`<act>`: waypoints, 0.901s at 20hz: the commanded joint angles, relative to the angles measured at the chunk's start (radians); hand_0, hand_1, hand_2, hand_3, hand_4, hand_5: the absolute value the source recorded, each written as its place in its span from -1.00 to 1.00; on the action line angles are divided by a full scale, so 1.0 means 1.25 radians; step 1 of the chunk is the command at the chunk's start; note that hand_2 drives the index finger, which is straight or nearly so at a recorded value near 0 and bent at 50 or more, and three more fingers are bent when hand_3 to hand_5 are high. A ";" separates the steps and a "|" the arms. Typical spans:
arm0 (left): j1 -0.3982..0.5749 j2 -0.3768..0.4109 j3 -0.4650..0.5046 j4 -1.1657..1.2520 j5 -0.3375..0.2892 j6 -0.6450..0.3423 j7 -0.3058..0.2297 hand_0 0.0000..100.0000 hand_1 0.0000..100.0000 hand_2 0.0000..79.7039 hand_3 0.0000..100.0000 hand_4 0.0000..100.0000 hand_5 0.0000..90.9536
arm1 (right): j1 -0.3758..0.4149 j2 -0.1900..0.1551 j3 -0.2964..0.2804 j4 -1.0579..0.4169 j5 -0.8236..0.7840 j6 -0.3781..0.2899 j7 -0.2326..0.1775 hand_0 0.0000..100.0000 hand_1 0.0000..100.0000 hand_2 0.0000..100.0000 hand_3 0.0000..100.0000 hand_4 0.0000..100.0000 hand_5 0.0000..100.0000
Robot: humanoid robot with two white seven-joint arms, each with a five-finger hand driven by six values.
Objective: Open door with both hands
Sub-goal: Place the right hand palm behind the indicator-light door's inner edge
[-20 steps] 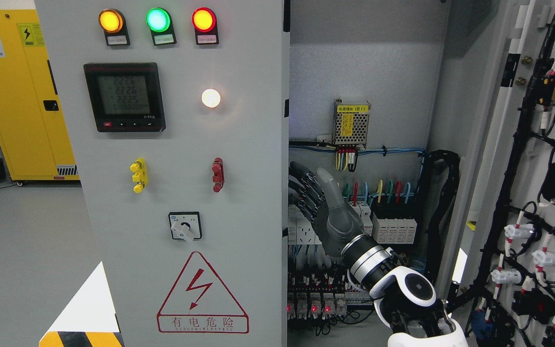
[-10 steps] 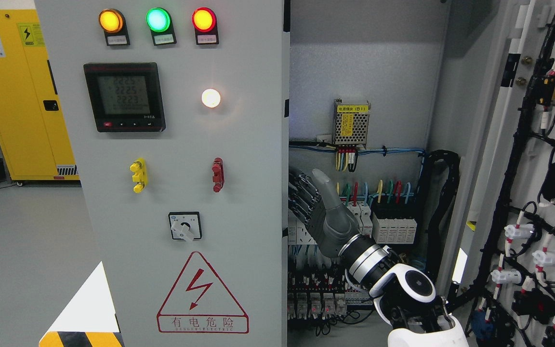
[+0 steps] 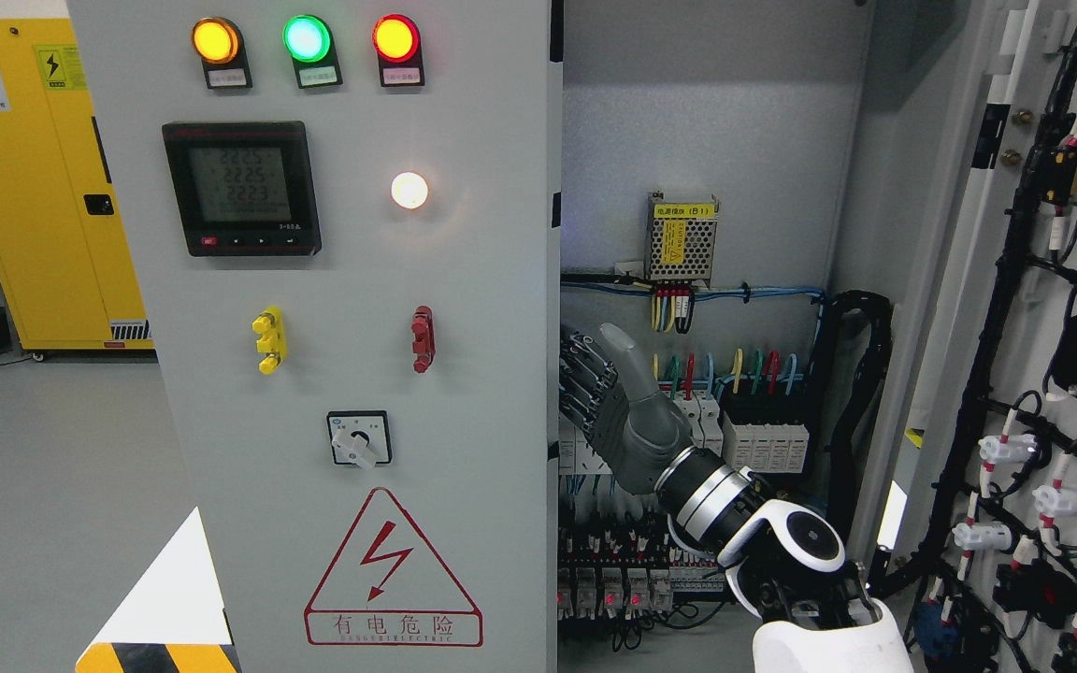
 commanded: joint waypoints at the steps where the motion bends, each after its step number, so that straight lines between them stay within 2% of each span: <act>1: 0.000 0.000 0.001 0.000 0.000 0.000 -0.001 -1.00 -1.00 -1.00 -0.96 -1.00 -1.00 | -0.005 0.000 -0.022 0.018 -0.003 -0.001 0.017 -0.57 -0.86 -1.00 -1.00 -1.00 -1.00; 3: 0.000 0.000 0.001 0.000 0.000 0.000 -0.001 -1.00 -1.00 -1.00 -0.96 -1.00 -1.00 | -0.007 0.000 -0.022 0.017 -0.004 -0.001 0.045 -0.57 -0.86 -1.00 -1.00 -1.00 -1.00; 14: 0.000 -0.001 0.003 0.000 0.001 0.000 -0.001 -1.00 -1.00 -1.00 -0.96 -1.00 -1.00 | -0.015 0.000 -0.022 0.021 -0.005 -0.001 0.054 -0.57 -0.87 -1.00 -1.00 -1.00 -1.00; 17: 0.000 0.000 0.003 0.000 0.001 0.000 -0.001 -1.00 -1.00 -1.00 -0.96 -1.00 -1.00 | -0.017 0.000 -0.022 0.022 -0.004 -0.001 0.090 -0.57 -0.87 -1.00 -1.00 -1.00 -1.00; 18: 0.000 0.000 0.003 0.000 0.001 0.000 -0.001 -1.00 -1.00 -1.00 -0.96 -1.00 -1.00 | -0.017 0.000 -0.022 0.022 -0.004 0.002 0.092 -0.57 -0.87 -1.00 -1.00 -1.00 -1.00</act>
